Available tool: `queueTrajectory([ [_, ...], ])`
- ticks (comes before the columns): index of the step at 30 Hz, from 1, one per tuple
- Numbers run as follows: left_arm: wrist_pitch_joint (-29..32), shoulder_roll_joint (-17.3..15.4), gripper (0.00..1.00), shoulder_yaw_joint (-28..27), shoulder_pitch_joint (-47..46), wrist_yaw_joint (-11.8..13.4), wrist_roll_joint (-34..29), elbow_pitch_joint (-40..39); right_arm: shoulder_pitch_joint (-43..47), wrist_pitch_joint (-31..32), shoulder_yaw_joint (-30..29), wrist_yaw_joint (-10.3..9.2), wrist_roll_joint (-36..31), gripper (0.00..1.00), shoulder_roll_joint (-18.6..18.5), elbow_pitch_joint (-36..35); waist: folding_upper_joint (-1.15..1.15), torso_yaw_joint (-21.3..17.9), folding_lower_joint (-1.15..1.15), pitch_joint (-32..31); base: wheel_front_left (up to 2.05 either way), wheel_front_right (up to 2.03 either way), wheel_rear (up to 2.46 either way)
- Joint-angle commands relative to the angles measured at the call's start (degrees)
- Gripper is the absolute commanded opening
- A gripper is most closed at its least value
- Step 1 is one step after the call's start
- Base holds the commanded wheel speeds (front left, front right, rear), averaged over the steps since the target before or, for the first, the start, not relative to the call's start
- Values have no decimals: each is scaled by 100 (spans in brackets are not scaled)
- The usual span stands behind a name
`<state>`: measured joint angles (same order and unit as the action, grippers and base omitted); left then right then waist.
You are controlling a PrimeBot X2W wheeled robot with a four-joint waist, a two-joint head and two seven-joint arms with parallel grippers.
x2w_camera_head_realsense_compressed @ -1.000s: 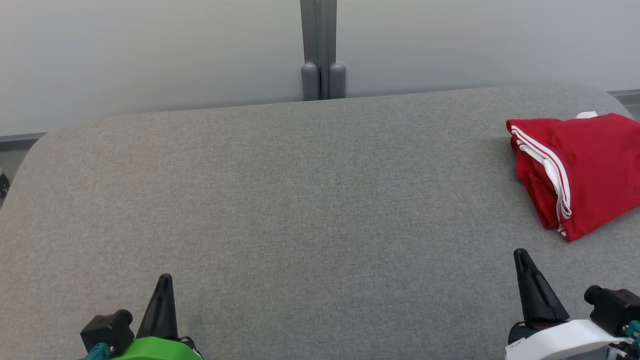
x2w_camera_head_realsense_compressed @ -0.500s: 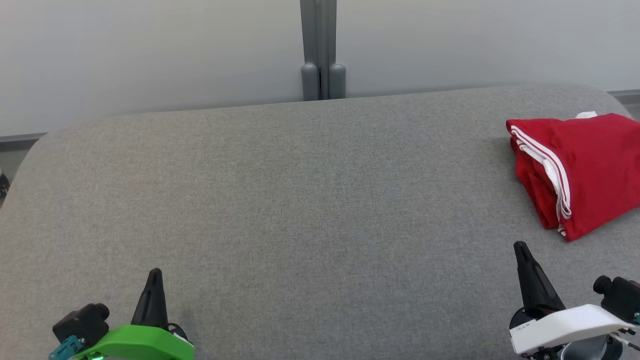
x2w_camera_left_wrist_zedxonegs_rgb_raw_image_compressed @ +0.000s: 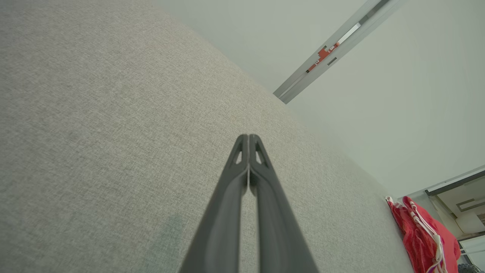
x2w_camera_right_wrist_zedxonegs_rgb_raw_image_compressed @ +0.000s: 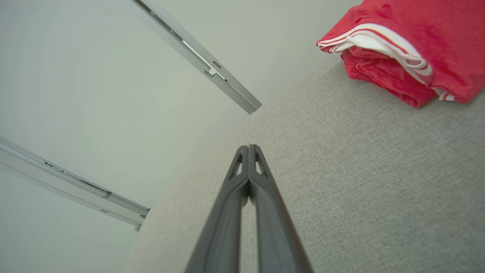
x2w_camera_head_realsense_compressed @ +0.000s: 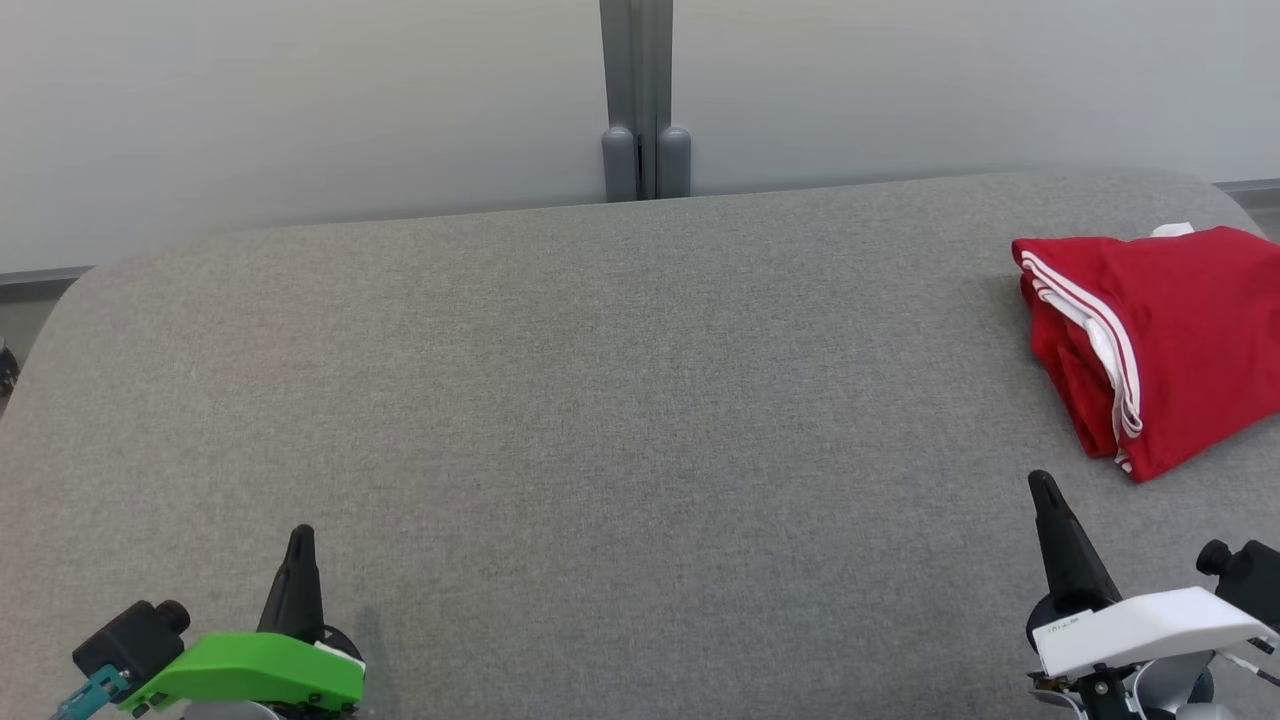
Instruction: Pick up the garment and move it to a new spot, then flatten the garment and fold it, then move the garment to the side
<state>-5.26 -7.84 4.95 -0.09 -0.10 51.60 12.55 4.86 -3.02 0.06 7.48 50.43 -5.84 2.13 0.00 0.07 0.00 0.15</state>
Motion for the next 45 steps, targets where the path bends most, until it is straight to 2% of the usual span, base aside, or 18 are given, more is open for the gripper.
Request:
queueTrajectory([
  [1,36,1,0,-81,-188,-53,181,-52,-169,38,-7,4,200,0,-43,-16,0,0,0,0,0,0,0],
  [21,379,139,0,-406,-343,-252,1403,-12,-485,153,-1,3,1619,0,-102,352,0,-2,0,-4,0,0,0],
  [45,716,280,0,-720,-494,-439,2595,31,-789,281,-2,4,2993,0,-148,717,0,-4,0,-9,0,0,0],
])
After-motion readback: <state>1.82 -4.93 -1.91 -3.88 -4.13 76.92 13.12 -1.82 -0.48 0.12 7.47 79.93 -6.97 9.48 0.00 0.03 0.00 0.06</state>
